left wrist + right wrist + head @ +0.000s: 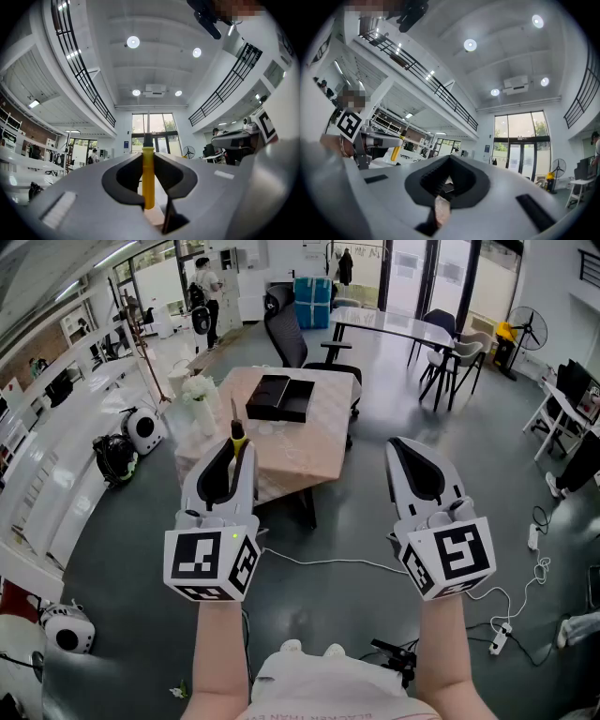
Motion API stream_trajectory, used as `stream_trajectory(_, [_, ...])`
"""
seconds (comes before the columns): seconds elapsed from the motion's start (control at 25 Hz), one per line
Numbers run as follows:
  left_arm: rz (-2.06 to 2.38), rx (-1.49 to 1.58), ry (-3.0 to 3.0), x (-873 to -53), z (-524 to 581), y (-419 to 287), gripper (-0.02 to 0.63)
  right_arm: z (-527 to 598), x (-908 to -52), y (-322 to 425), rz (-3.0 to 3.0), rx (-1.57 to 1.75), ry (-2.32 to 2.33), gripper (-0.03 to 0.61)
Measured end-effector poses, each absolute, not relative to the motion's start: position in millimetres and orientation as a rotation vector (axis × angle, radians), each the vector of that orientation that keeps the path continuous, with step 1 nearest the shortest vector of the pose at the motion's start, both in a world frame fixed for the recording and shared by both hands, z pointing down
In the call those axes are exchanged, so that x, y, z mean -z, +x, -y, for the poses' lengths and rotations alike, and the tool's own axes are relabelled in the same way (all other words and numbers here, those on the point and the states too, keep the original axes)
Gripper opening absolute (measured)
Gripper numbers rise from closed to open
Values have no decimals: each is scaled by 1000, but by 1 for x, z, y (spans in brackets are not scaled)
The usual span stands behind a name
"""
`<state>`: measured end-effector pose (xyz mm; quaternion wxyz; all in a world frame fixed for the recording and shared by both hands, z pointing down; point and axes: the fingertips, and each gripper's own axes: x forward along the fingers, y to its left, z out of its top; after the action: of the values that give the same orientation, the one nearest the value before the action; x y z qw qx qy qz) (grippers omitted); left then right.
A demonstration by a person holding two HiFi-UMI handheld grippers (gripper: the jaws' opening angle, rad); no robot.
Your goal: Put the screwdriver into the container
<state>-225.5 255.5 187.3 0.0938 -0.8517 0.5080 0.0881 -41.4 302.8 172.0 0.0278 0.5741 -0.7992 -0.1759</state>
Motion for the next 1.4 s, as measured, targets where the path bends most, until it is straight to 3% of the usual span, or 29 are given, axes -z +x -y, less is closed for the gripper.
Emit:
stream_trajectory(0.68, [-1574, -228, -2515, -207, -222, -199, 81, -267, -195, 1, 2535, 458, 1771, 5])
stream_trajectory(1.4, [-1549, -259, -2569, -213, 74, -138, 81, 15, -201, 57, 2479, 443, 1773, 5])
